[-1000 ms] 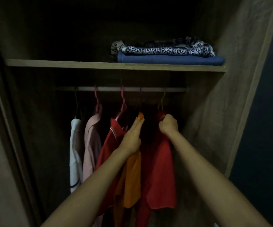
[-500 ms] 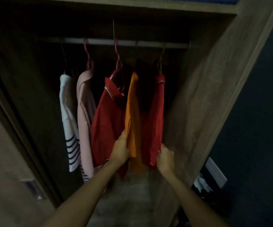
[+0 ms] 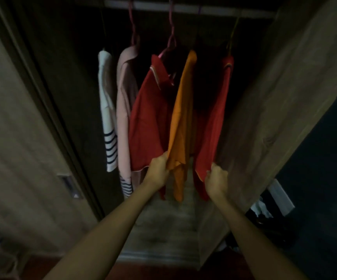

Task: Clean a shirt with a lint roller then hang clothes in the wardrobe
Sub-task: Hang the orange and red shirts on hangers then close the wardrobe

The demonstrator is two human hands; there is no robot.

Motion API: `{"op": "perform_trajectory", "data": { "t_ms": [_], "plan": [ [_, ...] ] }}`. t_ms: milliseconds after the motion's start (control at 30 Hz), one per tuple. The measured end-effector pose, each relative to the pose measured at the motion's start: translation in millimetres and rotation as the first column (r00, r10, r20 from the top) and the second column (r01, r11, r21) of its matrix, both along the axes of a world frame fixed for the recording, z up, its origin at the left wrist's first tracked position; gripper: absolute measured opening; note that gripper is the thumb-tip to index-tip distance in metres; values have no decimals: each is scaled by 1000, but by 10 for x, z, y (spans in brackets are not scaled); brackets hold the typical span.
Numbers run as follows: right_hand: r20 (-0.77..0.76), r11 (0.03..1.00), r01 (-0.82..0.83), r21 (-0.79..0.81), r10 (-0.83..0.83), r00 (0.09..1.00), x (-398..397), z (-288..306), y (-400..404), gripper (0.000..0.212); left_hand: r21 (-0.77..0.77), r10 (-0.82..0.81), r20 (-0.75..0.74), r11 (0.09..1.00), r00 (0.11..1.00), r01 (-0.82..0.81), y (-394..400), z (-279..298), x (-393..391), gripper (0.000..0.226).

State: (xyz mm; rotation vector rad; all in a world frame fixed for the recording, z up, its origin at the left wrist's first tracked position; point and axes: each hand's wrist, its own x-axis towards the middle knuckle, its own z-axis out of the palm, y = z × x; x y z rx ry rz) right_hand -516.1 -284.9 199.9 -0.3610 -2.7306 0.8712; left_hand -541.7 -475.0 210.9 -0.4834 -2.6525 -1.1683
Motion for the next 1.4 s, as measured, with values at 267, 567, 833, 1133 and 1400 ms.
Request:
{"op": "perform_trajectory", "data": {
  "t_ms": [267, 567, 833, 1133, 1400],
  "plan": [
    [-111, 988, -86, -131, 71, 991, 371, -14, -713, 23, -169, -111, -42, 980, 993, 103, -1018, 145, 457, 45],
    [-503, 987, -152, -47, 108, 858, 520, 101, -2607, 26, -328, -211, -659, 944, 722, -23, -2802, 1027, 510, 41],
    [-409, 970, -244, 2, 224, 885, 542, -51, -3876, 64, -663, -104, -639, 577, 762, -477, -4195, 1238, 209, 114],
    [-443, 989, -116, 93, 145, 885, 434, 196, -3973, 67, -672, -139, -626, 595, 767, -441, -4133, 1202, 7, 128],
    [-403, 966, -33, 256, 138, 905, 481, 140, -3865, 91, -675, -157, -614, 612, 774, -412, -3746, 1221, 30, 132]
  ]
}}
